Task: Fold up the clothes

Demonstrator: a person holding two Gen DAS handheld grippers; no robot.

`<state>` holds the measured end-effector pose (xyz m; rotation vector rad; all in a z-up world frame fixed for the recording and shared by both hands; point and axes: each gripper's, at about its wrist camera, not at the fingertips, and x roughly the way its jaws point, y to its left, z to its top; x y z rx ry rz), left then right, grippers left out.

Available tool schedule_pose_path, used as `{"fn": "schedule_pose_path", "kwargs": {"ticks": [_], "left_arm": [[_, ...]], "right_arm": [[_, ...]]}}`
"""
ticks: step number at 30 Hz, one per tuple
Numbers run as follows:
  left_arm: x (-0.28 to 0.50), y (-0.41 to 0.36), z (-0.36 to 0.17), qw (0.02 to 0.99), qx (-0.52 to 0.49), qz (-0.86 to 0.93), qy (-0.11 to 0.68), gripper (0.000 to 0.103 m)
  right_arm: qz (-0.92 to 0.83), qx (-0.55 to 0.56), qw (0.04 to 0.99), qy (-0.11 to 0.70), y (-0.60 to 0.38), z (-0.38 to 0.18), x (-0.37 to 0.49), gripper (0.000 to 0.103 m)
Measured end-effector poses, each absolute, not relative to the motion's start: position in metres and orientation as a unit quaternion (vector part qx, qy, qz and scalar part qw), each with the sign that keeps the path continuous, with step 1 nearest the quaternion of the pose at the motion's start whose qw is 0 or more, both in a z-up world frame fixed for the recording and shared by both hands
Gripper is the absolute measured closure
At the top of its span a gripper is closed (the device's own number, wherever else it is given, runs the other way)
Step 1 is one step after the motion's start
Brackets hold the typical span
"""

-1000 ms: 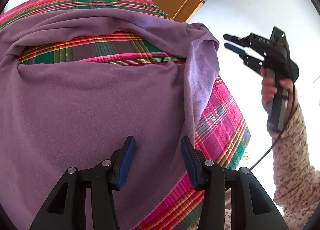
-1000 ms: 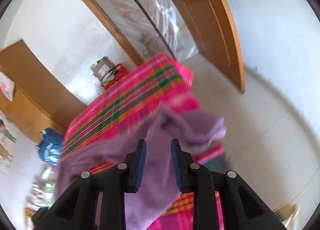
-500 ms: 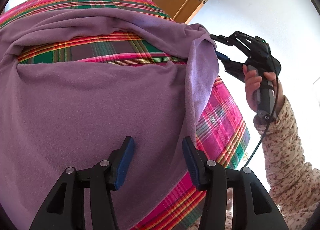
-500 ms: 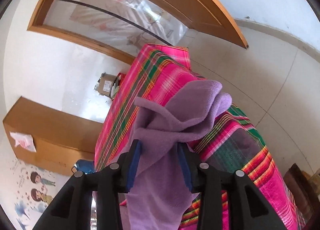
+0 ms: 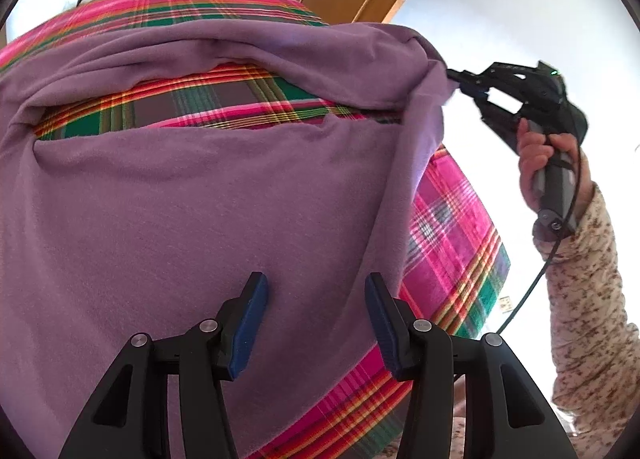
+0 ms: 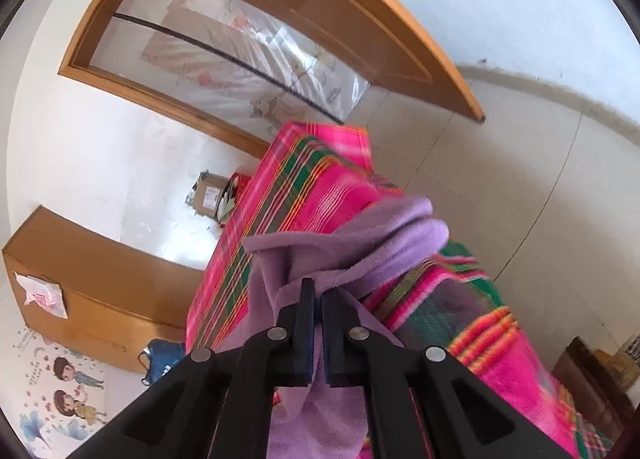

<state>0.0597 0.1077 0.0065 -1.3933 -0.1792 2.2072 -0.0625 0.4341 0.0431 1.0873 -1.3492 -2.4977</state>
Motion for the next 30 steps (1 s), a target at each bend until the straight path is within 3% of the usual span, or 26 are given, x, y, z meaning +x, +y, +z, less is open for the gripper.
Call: {"fn": "schedule_pose_path", "kwargs": {"ticks": [5,12,30], "left_arm": [[0.069,0.124,0.01,0.262,-0.506,0.822,-0.028,0.051],[0.072,0.124,0.009,0.275,-0.513,0.812,-0.036,0.051],[0.081,0.12,0.008,0.297,-0.53,0.793,-0.051,0.052]], "right_arm": [[-0.838,0.349,0.02,-0.42,0.45,0.059,-0.044,0.1],[-0.846,0.332,0.002,-0.418,0.47,0.065,-0.009,0.1],[-0.849,0.332,-0.07,-0.405,0.498,0.024,0.06,0.1]]}}
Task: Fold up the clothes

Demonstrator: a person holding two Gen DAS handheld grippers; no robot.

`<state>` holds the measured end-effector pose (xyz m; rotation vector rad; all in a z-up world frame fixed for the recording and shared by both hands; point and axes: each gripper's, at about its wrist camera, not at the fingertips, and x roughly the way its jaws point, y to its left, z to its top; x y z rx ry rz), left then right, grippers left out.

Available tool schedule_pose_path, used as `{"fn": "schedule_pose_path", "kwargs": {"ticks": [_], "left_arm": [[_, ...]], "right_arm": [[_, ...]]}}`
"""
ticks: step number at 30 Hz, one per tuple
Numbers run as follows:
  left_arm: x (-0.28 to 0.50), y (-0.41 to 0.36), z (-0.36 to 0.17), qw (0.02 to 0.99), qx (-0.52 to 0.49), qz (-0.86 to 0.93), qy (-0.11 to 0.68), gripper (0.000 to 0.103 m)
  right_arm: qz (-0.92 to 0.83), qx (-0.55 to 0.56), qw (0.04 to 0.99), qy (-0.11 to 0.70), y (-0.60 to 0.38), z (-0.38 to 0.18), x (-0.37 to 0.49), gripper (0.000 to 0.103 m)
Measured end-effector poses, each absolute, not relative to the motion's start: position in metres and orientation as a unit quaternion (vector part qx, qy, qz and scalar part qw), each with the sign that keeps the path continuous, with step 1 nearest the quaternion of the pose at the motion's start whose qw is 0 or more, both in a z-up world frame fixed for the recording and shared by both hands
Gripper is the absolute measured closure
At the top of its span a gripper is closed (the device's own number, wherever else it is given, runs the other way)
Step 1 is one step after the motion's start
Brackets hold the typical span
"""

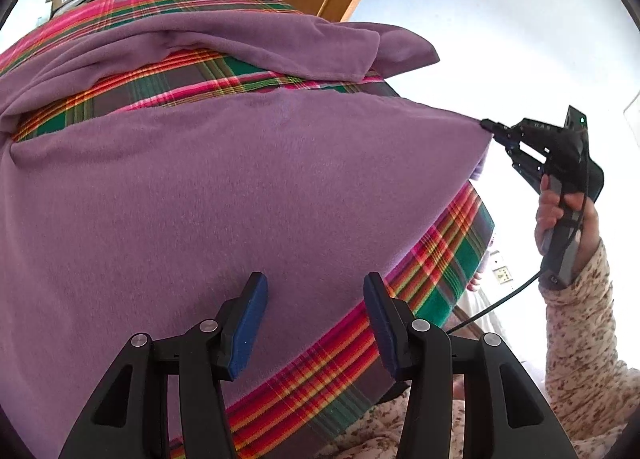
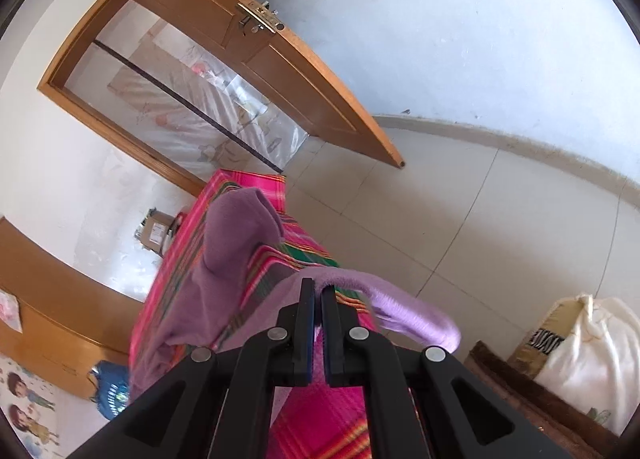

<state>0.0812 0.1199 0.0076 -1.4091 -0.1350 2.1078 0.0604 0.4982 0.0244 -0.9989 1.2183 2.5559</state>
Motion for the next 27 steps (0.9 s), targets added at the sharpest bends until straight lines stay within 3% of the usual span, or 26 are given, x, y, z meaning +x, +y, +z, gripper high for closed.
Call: {"fn": "schedule_pose_path", "kwargs": {"ticks": [8,16,27], "left_arm": [[0.087,0.09,0.015,0.273,-0.529,0.8,-0.076,0.052],[0.09,0.005,0.033,0.187,-0.49,0.841,-0.137,0.052],[0.132,-0.145,0.037,0.005,-0.437,0.862,-0.257,0.052]], "right_arm": [[0.845,-0.366,0.09,0.38,0.499,0.001,0.062,0.1],[0.846,-0.409,0.124,0.319,0.487,-0.006,0.056,0.095],[0.895,-0.382,0.166,0.16,0.425,0.068,0.043,0.089]]}}
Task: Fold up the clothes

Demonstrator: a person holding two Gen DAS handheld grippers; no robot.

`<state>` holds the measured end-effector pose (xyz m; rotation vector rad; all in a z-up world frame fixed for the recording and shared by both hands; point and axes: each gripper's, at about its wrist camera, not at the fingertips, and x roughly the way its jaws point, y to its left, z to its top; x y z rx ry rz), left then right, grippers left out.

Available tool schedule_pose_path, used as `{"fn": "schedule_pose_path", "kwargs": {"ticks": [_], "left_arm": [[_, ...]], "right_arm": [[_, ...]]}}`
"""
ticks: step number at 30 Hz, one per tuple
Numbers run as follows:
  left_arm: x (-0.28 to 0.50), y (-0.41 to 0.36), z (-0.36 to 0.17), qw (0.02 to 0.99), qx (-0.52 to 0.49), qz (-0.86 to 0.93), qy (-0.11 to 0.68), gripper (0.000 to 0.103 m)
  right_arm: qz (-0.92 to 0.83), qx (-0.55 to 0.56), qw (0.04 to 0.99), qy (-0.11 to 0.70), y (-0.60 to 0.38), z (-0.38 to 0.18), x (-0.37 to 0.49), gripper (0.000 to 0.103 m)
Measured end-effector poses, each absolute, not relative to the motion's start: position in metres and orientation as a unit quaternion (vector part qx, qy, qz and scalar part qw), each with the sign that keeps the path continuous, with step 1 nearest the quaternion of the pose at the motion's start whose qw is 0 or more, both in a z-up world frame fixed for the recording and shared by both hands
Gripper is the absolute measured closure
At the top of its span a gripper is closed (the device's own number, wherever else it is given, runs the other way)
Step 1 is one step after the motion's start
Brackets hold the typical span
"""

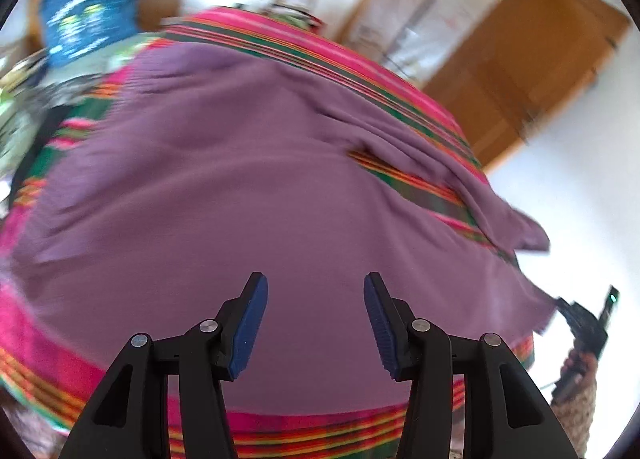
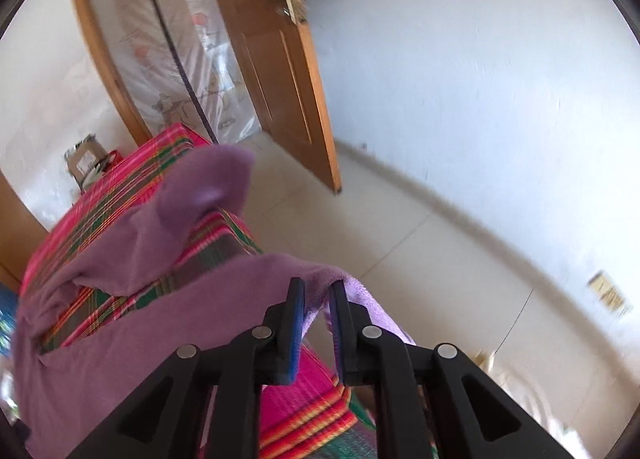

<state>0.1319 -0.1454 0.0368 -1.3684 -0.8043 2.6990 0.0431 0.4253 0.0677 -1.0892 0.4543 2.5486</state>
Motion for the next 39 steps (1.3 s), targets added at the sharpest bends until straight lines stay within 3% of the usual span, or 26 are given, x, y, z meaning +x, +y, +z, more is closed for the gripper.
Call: {"fn": "schedule_pose_path", "kwargs": {"ticks": [5,10,26,39], "left_arm": [[0.159,-0.192,0.031,-0.054,-0.423,0.855,-0.296,0.052],[0.178,-0.226,0.027,-0.086,-0.414,0.849,-0.317,0.052],[0.165,-0.242,0.013,-0.073,-0.435,0.836,-0.327,0.051],[0.155,-0.24,0.008,-0.06,-0.448,0.833,-0.319,0.051]], "right_arm": [[0.906,-0.379,0.163,0.092,0.387,0.093,0.019,0.082],[0.89,-0.415,0.183,0.052,0.371,0.092,-0.003,0.082],[0.813,-0.512,0.265,0.085,0.413,0.042,0.003,0.082],[0.767,-0.553,0.323,0.031,0.424,0.025,0.029,0.08]]}}
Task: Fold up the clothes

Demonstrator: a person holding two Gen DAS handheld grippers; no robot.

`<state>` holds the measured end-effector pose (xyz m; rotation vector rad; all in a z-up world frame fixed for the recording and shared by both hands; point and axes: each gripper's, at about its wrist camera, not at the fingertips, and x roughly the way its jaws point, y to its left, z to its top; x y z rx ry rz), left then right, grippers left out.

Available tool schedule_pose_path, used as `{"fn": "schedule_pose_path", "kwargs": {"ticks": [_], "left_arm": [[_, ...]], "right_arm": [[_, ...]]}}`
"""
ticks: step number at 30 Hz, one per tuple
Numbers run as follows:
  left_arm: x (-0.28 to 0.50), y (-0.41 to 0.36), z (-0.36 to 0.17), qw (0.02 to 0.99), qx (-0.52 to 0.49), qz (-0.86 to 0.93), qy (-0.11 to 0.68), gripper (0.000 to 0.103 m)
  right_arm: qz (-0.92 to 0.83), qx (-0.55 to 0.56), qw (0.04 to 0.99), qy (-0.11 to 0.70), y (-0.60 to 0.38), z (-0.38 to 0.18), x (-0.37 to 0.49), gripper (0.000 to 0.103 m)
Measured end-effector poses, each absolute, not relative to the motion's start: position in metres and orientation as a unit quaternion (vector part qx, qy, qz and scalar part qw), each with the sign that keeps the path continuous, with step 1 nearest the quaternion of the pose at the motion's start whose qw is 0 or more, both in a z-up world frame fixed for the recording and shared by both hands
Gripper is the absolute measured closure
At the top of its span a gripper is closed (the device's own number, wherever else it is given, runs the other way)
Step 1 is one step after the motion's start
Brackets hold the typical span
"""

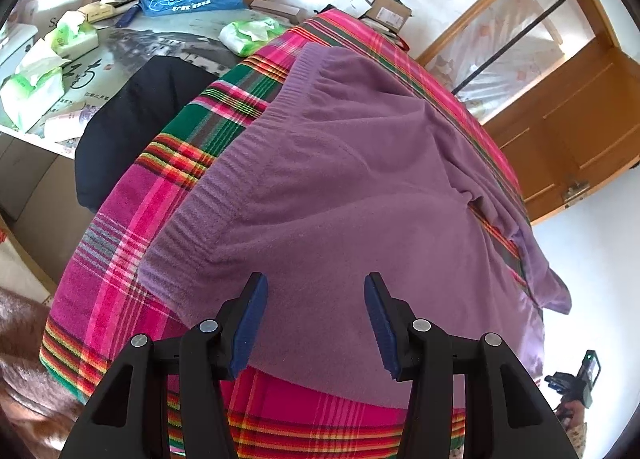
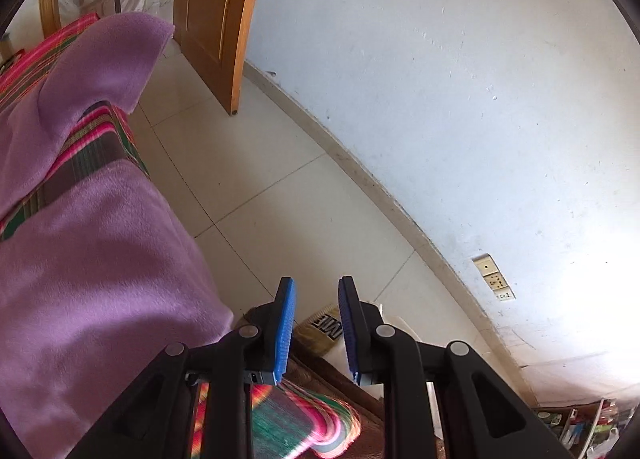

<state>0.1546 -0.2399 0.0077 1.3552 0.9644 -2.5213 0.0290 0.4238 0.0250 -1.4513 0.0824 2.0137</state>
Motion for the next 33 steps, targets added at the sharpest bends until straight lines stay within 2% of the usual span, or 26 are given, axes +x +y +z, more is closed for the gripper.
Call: {"fn": "schedule_pose_path", "kwargs": {"ticks": [7,13,17,21,26,33], "left_arm": [[0.153,-0.244,0.007,0.062,0.449,-0.832,0.32,0.051],[0.158,-0.255,0.007,0.074,0.442,-0.832,0.327,0.051],[0.163,-0.262,0.006,0.085,0.439,-0.829,0.336,0.051],[0.172,-0.266,0.007,0.101,0.434,-0.83,0.336,0.051],[0.187,-0.264,0.012,0.105,0.432,-0.832,0.333,0.05],[0.209,-0.271,0.02,0.135,0.42,-0.83,0.341,0.05]], "right_arm": [[0.786,-0.521,0.331,0.022,0.412,0.054,0.041,0.08],[0.866,-0.428,0.258,0.008,0.358,0.112,0.028,0.08],[0.906,-0.387,0.171,-0.004,0.305,0.139,0.012,0.08],[0.924,-0.38,0.026,-0.042,0.226,0.156,-0.026,0.08],[0.909,-0.381,-0.128,-0.108,0.111,0.151,-0.067,0.08],[0.873,-0.372,-0.281,-0.142,-0.009,0.13,-0.105,0.08]]}}
